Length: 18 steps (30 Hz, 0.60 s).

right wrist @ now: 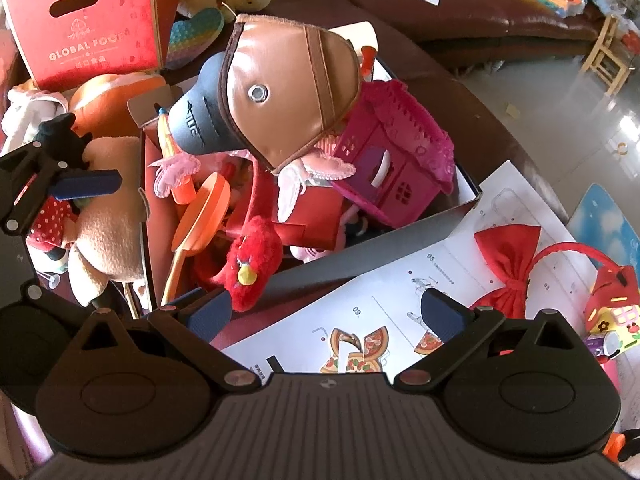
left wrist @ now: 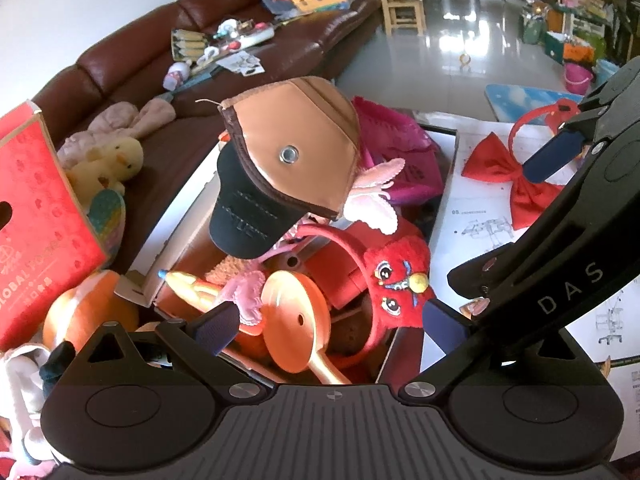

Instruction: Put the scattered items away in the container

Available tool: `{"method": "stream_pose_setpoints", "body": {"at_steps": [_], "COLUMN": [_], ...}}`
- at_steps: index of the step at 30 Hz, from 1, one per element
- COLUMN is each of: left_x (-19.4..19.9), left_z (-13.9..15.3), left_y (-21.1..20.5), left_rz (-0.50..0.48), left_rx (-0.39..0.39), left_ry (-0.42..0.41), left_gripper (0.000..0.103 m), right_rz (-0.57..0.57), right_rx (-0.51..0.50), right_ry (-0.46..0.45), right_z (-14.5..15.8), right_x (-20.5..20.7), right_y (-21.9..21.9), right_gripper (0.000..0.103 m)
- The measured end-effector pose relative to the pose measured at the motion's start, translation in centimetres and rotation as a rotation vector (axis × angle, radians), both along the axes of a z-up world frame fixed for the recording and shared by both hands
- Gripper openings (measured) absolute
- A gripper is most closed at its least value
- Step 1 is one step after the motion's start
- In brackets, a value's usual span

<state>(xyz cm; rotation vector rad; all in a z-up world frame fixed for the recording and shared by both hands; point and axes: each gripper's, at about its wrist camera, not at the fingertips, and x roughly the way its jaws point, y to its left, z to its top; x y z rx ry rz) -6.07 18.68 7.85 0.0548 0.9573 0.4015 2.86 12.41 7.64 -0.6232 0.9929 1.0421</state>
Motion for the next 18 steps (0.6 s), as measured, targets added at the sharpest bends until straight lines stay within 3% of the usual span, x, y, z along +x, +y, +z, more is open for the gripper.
{"method": "stream_pose_setpoints", "body": {"at_steps": [18], "left_x": [-0.12], "left_z": [-0.38], "left_y": [-0.25], "left_rz": [-0.018], "left_rx": [0.008], "left_ry": [0.007], "left_gripper": [0.102], "right_rz": [0.029], "right_rx": [-0.033], "right_ry": [-0.014], "right_z": [-0.36], "right_x": [-0.30], "right_y": [0.21], "right_gripper": [0.101]}}
